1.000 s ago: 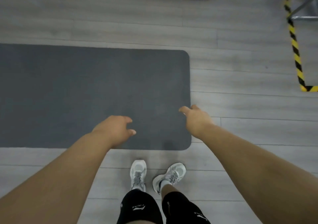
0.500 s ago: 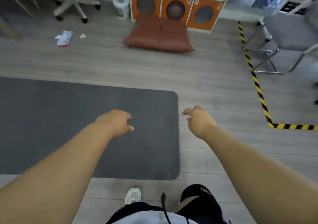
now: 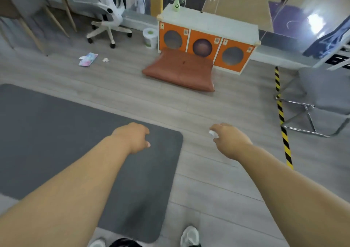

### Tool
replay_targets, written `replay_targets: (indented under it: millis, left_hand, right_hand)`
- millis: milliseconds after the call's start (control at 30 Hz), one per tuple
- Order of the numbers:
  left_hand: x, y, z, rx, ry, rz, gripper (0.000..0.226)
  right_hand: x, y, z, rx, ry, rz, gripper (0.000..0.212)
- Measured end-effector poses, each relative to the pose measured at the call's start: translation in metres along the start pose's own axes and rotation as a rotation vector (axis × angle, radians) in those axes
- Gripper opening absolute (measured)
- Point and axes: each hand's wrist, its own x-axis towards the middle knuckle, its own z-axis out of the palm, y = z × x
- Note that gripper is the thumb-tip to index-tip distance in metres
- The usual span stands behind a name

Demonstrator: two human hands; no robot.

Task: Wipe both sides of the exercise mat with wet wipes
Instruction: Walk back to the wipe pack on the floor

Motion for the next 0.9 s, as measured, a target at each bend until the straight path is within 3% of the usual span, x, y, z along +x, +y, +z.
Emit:
replay_targets:
  millis: [167, 333, 500, 900]
  left_hand:
    - [0.023, 0.078, -0.007, -0.020, -0.024, 0.012, 0.053]
    - [0.058, 0.102, -0.032, 0.035, -0.042, -0.035, 0.053]
    - [0.111, 0.103, -0.070, 0.008, -0.033, -0.083, 0.054]
    - [0.237, 0.076, -0.214, -0.113, 0.080, -0.235, 0.052]
  right_hand:
    - [0.029, 0.069, -0.041, -0.129, -0.097, -0.064, 0.034]
    - [0.078, 0.097, -0.082, -0.208, -0.175, -0.129, 0.033]
    - [0.144, 0.096, -0.126, -0.285, -0.203, -0.224, 0.032]
    - [0.328, 0.058, -0.249, -0.363, -0.065, -0.416, 0.029]
